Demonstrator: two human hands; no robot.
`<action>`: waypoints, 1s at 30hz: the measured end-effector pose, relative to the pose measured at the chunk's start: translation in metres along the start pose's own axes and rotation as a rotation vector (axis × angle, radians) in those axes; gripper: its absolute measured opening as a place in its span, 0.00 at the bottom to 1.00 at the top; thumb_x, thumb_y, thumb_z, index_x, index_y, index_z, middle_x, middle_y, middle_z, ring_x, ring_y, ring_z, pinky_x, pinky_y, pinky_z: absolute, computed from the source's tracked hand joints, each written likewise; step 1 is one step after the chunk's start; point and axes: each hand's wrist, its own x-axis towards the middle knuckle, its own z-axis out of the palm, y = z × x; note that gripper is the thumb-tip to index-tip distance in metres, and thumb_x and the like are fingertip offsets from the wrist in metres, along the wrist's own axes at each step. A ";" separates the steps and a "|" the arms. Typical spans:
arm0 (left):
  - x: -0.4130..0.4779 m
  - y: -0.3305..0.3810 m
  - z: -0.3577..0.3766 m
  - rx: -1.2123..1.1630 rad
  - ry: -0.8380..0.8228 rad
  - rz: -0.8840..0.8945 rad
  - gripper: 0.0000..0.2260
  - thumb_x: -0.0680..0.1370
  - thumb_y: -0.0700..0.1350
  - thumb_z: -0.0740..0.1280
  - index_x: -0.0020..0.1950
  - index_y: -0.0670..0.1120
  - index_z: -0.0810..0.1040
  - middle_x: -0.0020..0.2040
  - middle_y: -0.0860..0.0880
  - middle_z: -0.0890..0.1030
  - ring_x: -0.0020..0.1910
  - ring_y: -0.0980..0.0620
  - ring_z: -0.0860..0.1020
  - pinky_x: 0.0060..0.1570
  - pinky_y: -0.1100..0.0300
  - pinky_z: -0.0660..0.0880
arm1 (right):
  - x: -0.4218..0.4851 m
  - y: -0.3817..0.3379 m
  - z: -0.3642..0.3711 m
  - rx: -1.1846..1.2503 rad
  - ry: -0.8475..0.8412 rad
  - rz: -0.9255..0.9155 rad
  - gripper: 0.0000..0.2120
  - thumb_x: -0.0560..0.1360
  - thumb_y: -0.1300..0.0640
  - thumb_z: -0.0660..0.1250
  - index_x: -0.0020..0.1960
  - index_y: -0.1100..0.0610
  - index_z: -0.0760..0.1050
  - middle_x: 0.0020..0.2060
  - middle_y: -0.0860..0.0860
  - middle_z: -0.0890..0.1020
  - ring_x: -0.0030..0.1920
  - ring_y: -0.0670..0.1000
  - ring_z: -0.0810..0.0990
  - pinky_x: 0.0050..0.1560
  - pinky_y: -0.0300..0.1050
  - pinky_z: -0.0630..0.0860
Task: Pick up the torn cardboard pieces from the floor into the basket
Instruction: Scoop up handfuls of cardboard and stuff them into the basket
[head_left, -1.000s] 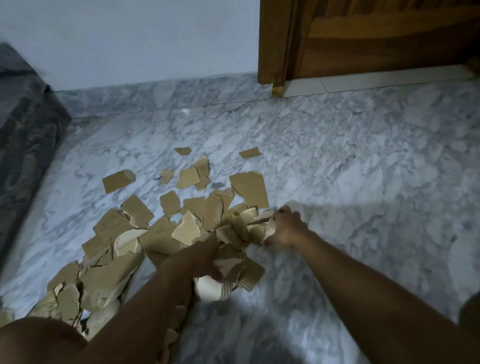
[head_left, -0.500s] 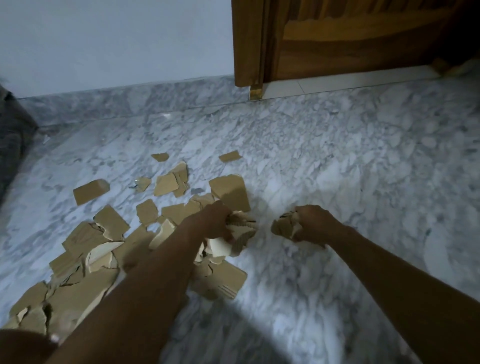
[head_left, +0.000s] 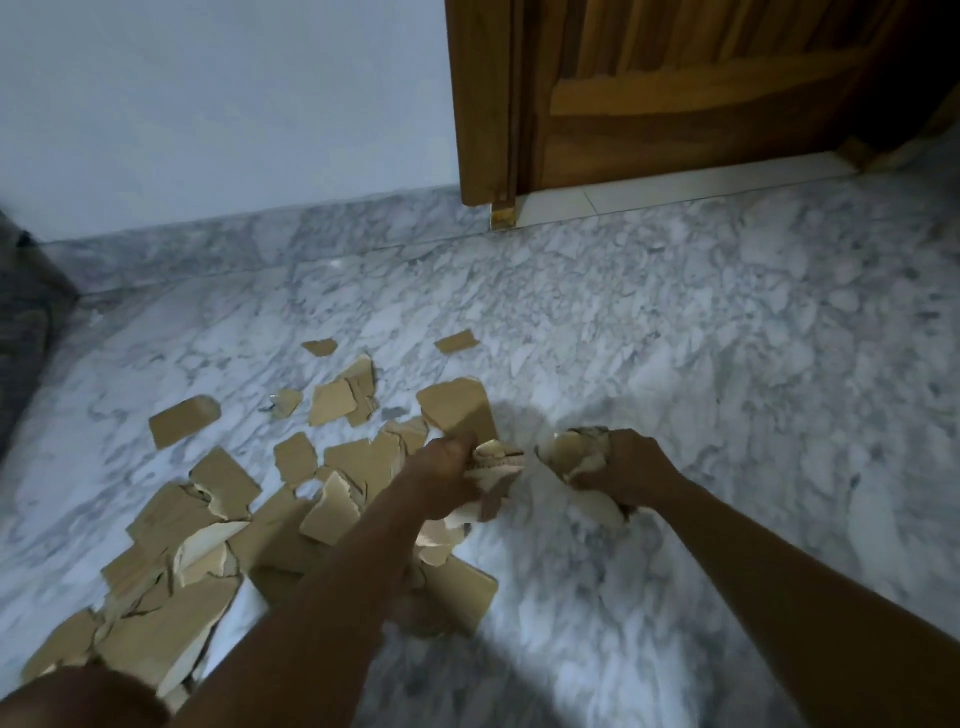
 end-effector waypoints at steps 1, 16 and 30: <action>-0.003 0.000 -0.011 -0.097 0.030 -0.003 0.22 0.72 0.49 0.73 0.64 0.47 0.72 0.54 0.44 0.81 0.54 0.44 0.80 0.48 0.54 0.75 | 0.002 -0.014 -0.009 0.041 0.014 -0.004 0.33 0.62 0.44 0.81 0.65 0.50 0.78 0.56 0.51 0.83 0.51 0.50 0.81 0.43 0.38 0.74; -0.010 -0.098 -0.089 -0.528 0.024 -0.223 0.14 0.69 0.41 0.79 0.48 0.53 0.79 0.41 0.58 0.84 0.40 0.62 0.82 0.44 0.61 0.81 | 0.105 -0.137 0.052 -0.087 -0.113 0.061 0.50 0.63 0.33 0.75 0.76 0.55 0.62 0.73 0.59 0.64 0.72 0.61 0.66 0.69 0.51 0.68; 0.057 -0.076 -0.107 -0.304 0.006 -0.258 0.17 0.67 0.57 0.78 0.42 0.48 0.77 0.37 0.51 0.78 0.37 0.52 0.77 0.36 0.57 0.73 | 0.108 -0.087 0.020 0.046 -0.132 -0.137 0.38 0.70 0.50 0.77 0.72 0.58 0.63 0.65 0.57 0.76 0.65 0.58 0.76 0.60 0.47 0.72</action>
